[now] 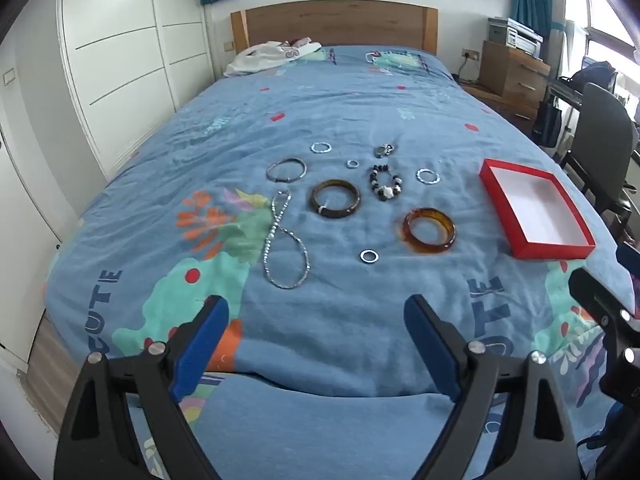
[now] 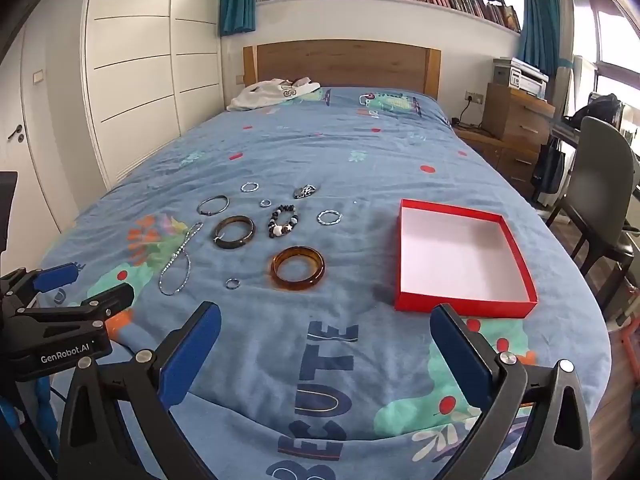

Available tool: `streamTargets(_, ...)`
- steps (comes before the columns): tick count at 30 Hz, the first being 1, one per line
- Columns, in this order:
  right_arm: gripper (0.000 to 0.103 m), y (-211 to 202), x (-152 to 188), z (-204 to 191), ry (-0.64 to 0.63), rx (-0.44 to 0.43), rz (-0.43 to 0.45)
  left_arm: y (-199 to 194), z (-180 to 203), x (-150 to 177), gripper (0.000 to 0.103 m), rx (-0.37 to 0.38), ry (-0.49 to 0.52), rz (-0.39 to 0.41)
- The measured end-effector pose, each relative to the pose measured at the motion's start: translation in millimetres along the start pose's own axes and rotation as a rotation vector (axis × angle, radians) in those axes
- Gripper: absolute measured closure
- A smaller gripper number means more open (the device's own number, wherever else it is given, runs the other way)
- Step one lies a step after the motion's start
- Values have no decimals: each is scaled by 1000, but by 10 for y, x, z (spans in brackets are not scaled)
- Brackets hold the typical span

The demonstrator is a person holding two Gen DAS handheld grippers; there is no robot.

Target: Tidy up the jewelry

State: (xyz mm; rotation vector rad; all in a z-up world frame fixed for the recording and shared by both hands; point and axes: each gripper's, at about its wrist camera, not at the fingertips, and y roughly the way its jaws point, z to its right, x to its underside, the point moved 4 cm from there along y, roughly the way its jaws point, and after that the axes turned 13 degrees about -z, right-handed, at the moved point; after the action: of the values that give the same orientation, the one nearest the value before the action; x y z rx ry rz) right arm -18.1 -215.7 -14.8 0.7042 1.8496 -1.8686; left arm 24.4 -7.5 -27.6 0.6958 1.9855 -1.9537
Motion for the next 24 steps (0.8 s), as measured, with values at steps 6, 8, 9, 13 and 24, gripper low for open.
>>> streamTargets(6,1,30,-20,3,-21,7,-1,31,1,8,14,-10,-8,8)
streamTargets(8,1,49,-35,-1,-28,10,-1,54,20,-8,14,-29,-13,17)
streamTargets(9,1,55,-44,-3,-34,12,2,65,-8,-61,14,-32,-10,16)
streamTargets(13,1,79,-73,-6,-48,20,9,103,-10,-86,14,-22,-11,13)
streamTargets(24,1,214,-62,12,-45,16,-14,217,49,-96,14,-47,12,-4)
